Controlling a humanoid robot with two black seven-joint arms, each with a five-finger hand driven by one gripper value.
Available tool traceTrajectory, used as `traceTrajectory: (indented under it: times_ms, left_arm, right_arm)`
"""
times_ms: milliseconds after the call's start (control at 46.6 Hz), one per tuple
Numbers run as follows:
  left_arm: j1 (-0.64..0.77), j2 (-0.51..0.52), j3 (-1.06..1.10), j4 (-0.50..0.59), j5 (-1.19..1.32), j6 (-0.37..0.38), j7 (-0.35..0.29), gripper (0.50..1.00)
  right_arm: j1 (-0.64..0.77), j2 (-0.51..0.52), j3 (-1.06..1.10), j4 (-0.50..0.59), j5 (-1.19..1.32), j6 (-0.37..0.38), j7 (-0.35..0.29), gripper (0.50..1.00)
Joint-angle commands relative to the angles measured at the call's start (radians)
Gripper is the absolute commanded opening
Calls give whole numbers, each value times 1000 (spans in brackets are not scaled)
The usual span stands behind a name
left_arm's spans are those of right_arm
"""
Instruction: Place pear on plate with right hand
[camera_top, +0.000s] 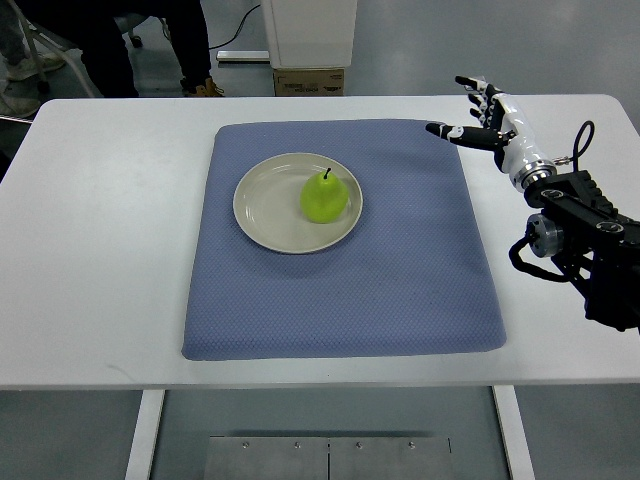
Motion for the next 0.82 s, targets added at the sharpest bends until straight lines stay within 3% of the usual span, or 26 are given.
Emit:
traceTrajectory:
  times_ms: [0,215,408,794]
  left_arm:
    - [0,0,0,0,0,0,0,1000]
    - [0,0,0,0,1,0,0,1000]
    - [0,0,0,0,1,1,0,1000]
    - [0,0,0,0,0,0,0,1000]
  right_arm:
    - [-10,1,39,-6,28,0,-9,1000]
    - [-19,12,155,-8,62,-8,-69,1000]
    - [-33,38,316,-6,62,-14,-196,1000]
    - [-53,42,344,-3,59,-14,-189,1000]
